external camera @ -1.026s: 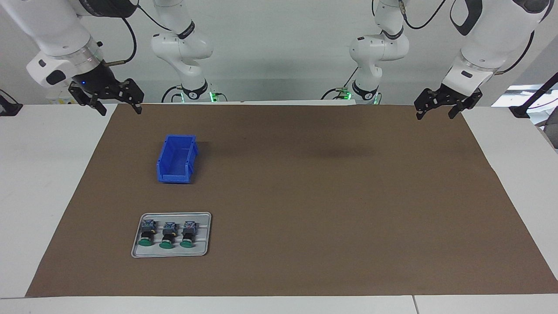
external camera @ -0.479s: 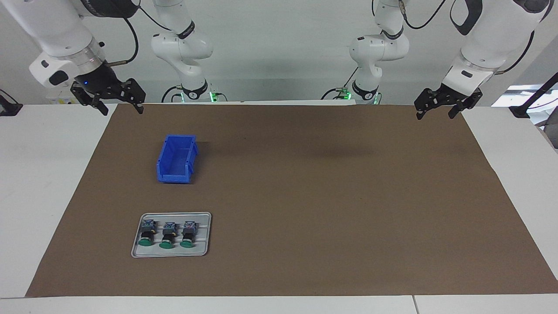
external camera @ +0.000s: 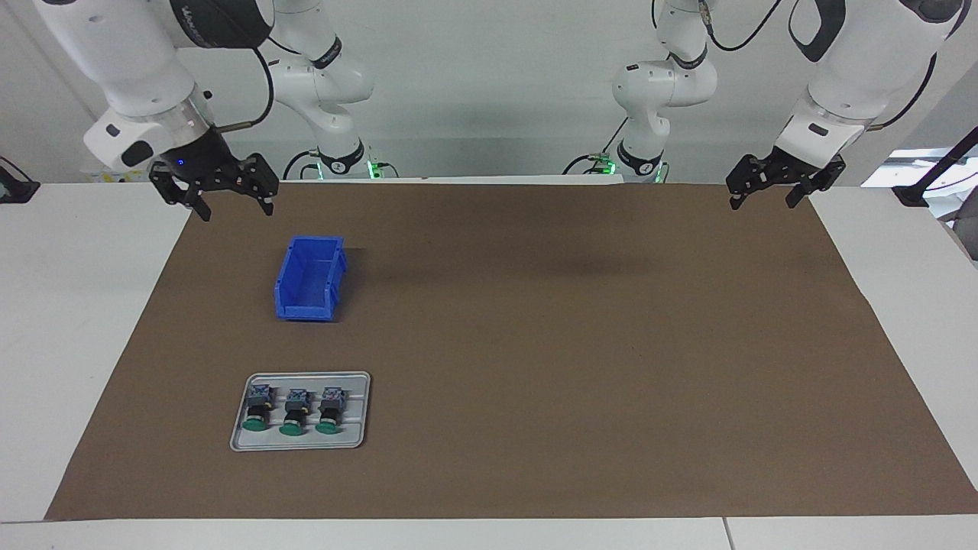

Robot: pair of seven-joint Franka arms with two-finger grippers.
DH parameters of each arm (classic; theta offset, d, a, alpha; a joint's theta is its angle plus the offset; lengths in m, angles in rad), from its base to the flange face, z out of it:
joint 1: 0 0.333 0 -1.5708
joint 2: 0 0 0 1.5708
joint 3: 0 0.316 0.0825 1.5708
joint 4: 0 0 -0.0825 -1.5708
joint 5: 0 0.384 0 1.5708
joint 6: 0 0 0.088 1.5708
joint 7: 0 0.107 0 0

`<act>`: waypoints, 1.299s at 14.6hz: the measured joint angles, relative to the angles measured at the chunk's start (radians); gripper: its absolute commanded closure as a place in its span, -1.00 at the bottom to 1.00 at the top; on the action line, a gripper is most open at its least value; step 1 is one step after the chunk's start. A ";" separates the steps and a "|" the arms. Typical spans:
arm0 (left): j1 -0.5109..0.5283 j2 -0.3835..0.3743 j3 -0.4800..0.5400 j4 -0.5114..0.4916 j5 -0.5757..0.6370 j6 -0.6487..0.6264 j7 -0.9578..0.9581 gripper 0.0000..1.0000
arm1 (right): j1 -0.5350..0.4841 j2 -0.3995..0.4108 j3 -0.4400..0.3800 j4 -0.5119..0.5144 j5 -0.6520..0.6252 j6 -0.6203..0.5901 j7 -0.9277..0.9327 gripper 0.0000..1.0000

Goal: Place and press button with both arms
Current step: 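Reach the right gripper toward the metal tray of buttons, then grasp a black-and-green button in the tray with the right gripper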

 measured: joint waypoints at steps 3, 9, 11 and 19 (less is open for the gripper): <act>0.000 0.000 0.000 0.000 0.000 0.000 0.000 -1.00 | 0.015 0.144 0.019 0.036 0.000 0.107 0.038 -0.98; 0.000 0.000 0.001 -0.002 0.000 0.000 0.000 -1.00 | 0.025 0.361 0.059 0.077 0.000 0.348 0.089 -0.98; 0.000 0.000 0.001 -0.002 0.000 0.000 0.000 -1.00 | 0.025 0.404 0.060 0.078 0.000 0.413 0.093 -0.98; 0.000 0.000 0.001 -0.002 0.000 0.000 -0.001 -1.00 | 0.040 0.533 0.061 0.071 0.000 0.602 0.094 -0.73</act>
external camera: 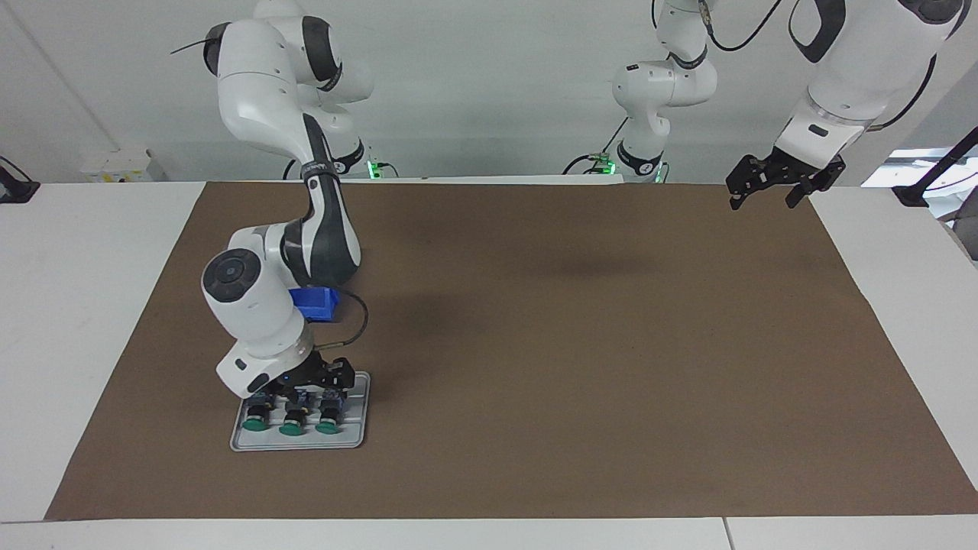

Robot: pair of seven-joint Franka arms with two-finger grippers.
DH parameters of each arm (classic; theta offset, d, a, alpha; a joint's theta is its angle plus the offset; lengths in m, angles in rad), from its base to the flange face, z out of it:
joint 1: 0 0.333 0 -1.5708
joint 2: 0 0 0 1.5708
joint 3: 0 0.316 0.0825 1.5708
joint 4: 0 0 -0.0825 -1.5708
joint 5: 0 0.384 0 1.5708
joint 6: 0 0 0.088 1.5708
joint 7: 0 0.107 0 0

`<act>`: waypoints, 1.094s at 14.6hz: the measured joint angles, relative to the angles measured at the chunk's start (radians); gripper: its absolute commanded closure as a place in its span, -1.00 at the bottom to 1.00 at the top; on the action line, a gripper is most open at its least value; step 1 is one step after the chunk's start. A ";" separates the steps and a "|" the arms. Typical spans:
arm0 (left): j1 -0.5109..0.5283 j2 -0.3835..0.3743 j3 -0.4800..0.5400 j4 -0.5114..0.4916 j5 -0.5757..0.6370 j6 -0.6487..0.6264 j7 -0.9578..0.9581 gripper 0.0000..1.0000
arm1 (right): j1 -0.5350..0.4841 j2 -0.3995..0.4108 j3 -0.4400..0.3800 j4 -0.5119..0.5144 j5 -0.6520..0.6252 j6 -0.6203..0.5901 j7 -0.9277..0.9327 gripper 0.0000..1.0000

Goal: Place and press button with both arms
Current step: 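Grasp a black-and-green button in the tray with the right gripper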

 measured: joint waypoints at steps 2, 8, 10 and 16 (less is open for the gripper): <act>0.000 0.000 0.000 0.000 0.000 0.000 0.000 -1.00 | 0.005 0.015 0.000 0.000 0.000 0.019 0.000 -0.73; 0.000 0.000 0.000 0.000 0.000 0.000 -0.001 -1.00 | 0.009 0.018 0.000 0.000 -0.001 0.030 -0.008 -0.73; 0.000 0.000 0.000 0.000 0.000 0.000 -0.002 -1.00 | 0.008 0.018 0.000 -0.001 -0.001 0.030 -0.026 -0.74; 0.000 0.000 0.000 0.000 0.000 0.000 -0.002 -1.00 | 0.005 0.019 -0.004 -0.038 -0.002 0.043 -0.063 -0.74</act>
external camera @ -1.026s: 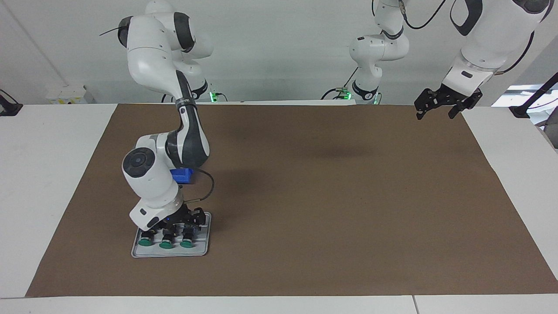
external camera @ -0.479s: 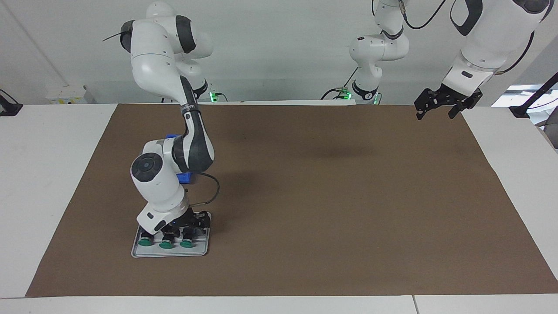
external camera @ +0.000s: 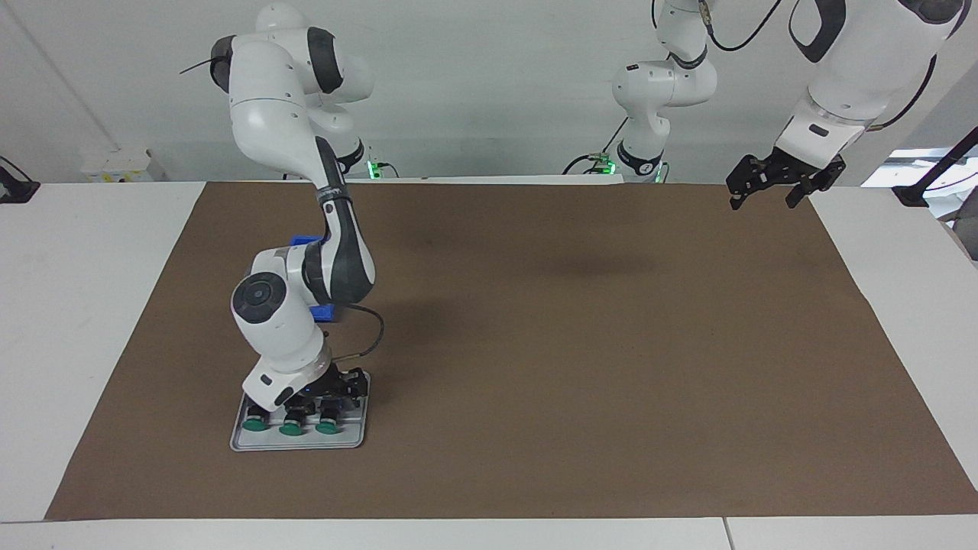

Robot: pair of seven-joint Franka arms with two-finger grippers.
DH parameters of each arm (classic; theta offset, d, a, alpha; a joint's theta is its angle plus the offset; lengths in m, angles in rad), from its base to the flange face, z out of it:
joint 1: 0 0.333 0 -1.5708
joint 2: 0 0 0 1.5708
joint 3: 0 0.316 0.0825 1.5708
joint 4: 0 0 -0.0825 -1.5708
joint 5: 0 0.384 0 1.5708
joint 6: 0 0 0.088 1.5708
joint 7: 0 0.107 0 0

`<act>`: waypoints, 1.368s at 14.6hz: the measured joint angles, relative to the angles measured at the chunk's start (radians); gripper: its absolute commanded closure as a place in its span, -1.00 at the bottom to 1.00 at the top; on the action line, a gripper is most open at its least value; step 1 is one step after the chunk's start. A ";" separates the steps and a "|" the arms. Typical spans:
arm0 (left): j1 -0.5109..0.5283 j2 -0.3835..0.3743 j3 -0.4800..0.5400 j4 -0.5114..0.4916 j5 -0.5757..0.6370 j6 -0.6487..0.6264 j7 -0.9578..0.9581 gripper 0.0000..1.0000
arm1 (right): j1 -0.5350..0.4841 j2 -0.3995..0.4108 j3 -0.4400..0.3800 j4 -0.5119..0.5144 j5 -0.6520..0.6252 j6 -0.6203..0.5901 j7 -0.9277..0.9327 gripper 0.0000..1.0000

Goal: Place and press button with both arms
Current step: 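Grasp a black-and-green button in the tray with the right gripper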

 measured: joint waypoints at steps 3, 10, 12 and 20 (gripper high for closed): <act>0.000 0.000 0.000 0.000 0.000 0.000 0.000 -1.00 | -0.002 0.000 0.000 0.000 0.000 0.000 -0.011 -0.74; 0.000 -0.001 0.000 0.000 0.000 0.002 0.000 -1.00 | -0.004 0.000 0.000 0.000 -0.036 0.001 -0.017 -0.74; 0.000 -0.001 0.000 0.000 0.000 0.002 0.000 -1.00 | -0.004 0.000 0.000 -0.001 -0.039 0.001 -0.017 -0.73; 0.000 -0.002 0.000 0.000 0.000 0.003 0.000 -1.00 | -0.009 -0.002 0.001 -0.036 -0.040 0.013 -0.017 -0.35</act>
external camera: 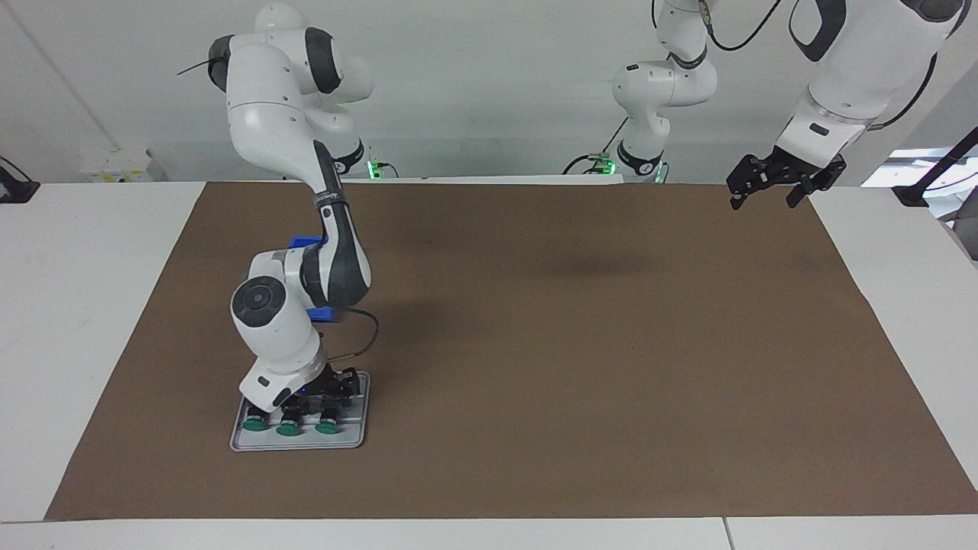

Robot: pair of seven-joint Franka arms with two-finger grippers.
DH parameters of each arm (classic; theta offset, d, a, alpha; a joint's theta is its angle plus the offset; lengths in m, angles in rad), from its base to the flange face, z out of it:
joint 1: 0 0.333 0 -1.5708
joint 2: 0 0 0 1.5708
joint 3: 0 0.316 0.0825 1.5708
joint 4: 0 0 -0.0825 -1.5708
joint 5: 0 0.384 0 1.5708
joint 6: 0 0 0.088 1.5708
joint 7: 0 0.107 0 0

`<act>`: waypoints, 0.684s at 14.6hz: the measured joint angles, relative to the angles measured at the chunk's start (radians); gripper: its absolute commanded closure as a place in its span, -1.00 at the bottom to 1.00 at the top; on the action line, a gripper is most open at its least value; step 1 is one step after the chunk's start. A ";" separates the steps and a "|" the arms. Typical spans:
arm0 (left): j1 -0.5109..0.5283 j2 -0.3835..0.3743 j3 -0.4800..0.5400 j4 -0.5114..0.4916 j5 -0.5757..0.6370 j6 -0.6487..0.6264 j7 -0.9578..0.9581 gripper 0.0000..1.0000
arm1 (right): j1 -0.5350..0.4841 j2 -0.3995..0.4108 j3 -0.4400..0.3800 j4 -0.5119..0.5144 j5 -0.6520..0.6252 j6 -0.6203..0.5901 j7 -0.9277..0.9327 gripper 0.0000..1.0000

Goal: Place and press button with both arms
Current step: 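Grasp a black-and-green button in the tray with the right gripper, then carry the held button toward the table center with the right gripper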

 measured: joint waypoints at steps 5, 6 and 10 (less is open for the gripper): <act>0.000 0.000 0.000 0.000 0.000 0.000 0.000 -1.00 | -0.001 -0.008 -0.001 -0.004 -0.003 -0.004 0.000 0.99; 0.000 0.000 0.000 0.000 0.000 0.000 0.000 -1.00 | 0.002 -0.008 0.001 0.001 -0.003 -0.019 0.000 0.99; 0.000 0.000 0.000 0.000 0.000 0.000 0.000 -1.00 | 0.044 -0.019 0.006 0.084 0.001 -0.168 0.039 0.99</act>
